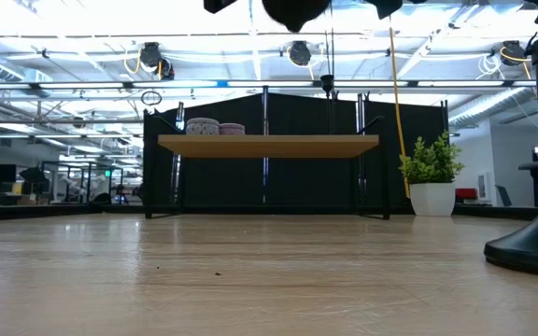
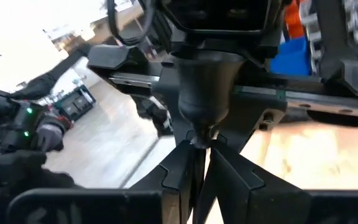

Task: Pick & Place candle stick holders
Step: Put the left black candle holder on the shelf

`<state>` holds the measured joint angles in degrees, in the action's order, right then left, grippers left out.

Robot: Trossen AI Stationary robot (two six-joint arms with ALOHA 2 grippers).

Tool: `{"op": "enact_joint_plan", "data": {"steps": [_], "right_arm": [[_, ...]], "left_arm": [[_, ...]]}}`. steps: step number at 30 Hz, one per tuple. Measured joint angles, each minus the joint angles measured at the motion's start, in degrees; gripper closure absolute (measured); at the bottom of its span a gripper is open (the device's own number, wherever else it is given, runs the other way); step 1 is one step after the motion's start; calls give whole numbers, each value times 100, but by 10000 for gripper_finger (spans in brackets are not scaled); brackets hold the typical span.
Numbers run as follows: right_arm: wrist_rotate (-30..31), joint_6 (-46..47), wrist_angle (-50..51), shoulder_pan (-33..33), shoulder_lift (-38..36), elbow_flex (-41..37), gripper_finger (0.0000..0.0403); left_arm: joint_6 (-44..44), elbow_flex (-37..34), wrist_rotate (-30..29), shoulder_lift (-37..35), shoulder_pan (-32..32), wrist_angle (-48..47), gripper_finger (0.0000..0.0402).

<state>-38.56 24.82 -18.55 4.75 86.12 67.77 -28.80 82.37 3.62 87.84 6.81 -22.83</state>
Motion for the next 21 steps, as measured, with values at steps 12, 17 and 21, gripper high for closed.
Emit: {"op": "enact_joint_plan", "data": {"steps": [12, 17, 21], "right_arm": [[60, -55, -1, 0, 110, -11, 360], [76, -178, 16, 0, 114, -9, 379], [58, -232, 10, 0, 114, -11, 393]], "left_arm": [[74, -9, 47, 16, -20, -267, 388], [159, -9, 107, 13, -48, -297, 388], [169, -9, 144, 8, -48, -301, 388]]}}
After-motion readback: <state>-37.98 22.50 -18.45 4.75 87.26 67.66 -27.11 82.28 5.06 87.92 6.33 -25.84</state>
